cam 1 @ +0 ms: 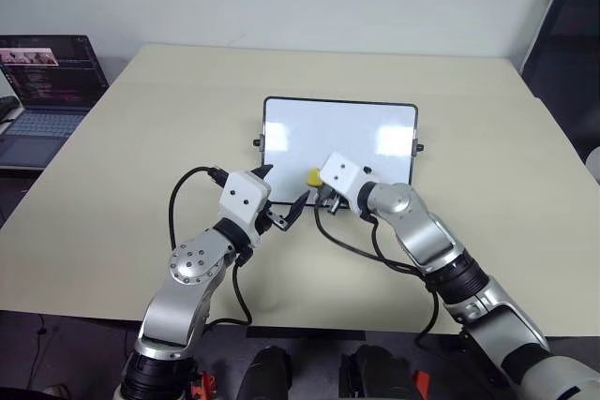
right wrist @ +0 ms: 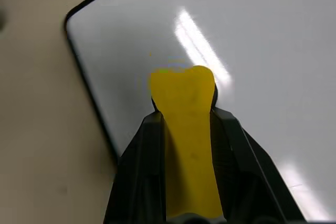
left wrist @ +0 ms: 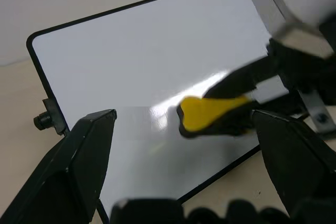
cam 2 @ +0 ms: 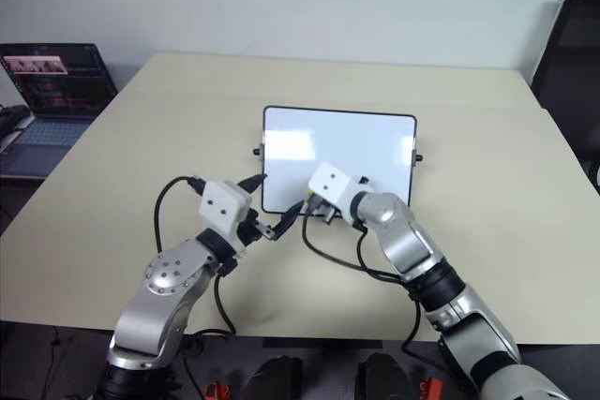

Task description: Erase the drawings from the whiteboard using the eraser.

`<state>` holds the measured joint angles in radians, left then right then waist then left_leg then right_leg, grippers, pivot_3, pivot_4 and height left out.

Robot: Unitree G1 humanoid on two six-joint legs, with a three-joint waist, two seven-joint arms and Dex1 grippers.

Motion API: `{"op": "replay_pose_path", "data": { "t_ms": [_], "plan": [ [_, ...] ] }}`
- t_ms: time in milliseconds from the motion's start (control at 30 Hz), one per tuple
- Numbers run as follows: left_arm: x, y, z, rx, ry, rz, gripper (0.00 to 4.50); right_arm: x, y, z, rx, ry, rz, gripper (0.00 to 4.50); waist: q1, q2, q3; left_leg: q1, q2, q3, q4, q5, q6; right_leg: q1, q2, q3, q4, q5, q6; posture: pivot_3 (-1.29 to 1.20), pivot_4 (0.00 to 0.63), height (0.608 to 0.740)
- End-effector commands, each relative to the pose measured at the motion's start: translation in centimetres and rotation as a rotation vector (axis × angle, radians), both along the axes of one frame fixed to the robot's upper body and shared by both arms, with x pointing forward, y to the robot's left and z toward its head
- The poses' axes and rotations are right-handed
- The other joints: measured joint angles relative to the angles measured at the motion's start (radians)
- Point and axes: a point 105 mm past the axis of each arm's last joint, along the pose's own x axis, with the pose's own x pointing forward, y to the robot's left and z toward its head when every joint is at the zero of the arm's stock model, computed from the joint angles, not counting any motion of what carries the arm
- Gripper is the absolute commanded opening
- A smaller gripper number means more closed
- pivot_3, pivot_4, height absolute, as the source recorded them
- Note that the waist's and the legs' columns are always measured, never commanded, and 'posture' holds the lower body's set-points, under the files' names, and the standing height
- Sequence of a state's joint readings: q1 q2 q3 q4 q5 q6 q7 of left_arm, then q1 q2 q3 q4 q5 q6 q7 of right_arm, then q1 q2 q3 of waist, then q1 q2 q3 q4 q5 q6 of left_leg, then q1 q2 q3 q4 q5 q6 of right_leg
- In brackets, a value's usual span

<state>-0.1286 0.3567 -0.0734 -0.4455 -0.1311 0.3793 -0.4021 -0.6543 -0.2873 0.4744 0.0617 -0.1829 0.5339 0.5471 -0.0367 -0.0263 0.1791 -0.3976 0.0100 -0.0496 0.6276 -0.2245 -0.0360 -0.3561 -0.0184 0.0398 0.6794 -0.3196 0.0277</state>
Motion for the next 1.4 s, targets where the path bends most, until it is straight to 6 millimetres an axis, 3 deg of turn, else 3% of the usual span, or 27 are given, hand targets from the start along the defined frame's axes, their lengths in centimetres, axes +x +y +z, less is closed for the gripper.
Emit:
{"op": "replay_pose_path", "data": {
  "t_ms": [33, 400, 600, 867, 933, 1033, 1400],
  "plan": [
    [-0.4, 0.3, 1.4, 0.003, -0.062, 0.011, 4.5, 0.3, -4.1, -3.7, -0.14, 0.088, -0.089, 0.86, 0.004, 0.0, 0.0, 0.001, 0.0, 0.0, 0.0, 0.0, 0.0, 0.001, 0.0, 0.0, 0.0, 0.0, 0.0, 0.0, 0.15, 0.74],
    [-0.1, -0.4, 1.3, -0.01, -0.06, -0.009, 4.5, 1.1, -9.5, -2.6, -0.142, 0.071, -0.243, 0.86, 0.039, -0.001, 0.0, 0.003, -0.001, -0.002, 0.002, 0.002, 0.001, 0.004, -0.001, -0.001, -0.002, -0.002, 0.005, 0.0, 0.15, 0.74],
    [0.1, -0.5, 1.3, -0.005, -0.059, -0.026, 4.5, 0.5, -11.8, 0.0, -0.064, 0.044, -0.338, 0.86, 0.046, -0.001, 0.0, 0.001, -0.002, -0.001, 0.002, 0.003, 0.002, 0.004, -0.003, -0.001, -0.004, -0.001, 0.007, 0.0, 0.15, 0.74],
    [0.0, -0.2, 1.4, 0.007, -0.061, -0.045, 4.5, -1.8, -10.2, 7.6, 0.296, 0.018, -0.405, 0.86, 0.029, 0.0, 0.002, -0.005, -0.001, 0.0, -0.001, 0.003, 0.001, -0.003, -0.002, -0.001, -0.004, 0.001, 0.002, 0.0, 0.15, 0.74],
    [0.0, 0.0, 1.4, 0.009, -0.058, -0.046, 4.5, -2.4, -10.1, 8.6, 0.363, 0.037, -0.428, 0.86, 0.022, 0.0, 0.002, -0.011, 0.0, 0.001, -0.002, 0.002, -0.001, -0.011, -0.001, 0.001, 0.0, 0.001, 0.001, 0.0, 0.15, 0.74],
    [0.0, 0.2, 1.3, -0.004, -0.041, -0.047, 4.5, -3.4, -10.0, 8.8, 0.455, 0.119, -0.482, 0.86, 0.02, 0.0, 0.002, -0.021, 0.0, -0.001, -0.002, 0.002, -0.001, -0.021, 0.0, -0.001, 0.0, 0.001, 0.001, 0.0, 0.15, 0.74],
    [-0.1, 0.2, 1.2, -0.016, -0.023, -0.065, 4.5, -4.5, -10.6, 8.0, 0.522, 0.245, -0.593, 0.86, 0.01, 0.001, 0.002, -0.021, -0.001, 0.0, -0.002, 0.001, -0.001, -0.021, -0.001, -0.001, 0.0, 0.0, 0.0, 0.0, 0.15, 0.74]
  ]
}}
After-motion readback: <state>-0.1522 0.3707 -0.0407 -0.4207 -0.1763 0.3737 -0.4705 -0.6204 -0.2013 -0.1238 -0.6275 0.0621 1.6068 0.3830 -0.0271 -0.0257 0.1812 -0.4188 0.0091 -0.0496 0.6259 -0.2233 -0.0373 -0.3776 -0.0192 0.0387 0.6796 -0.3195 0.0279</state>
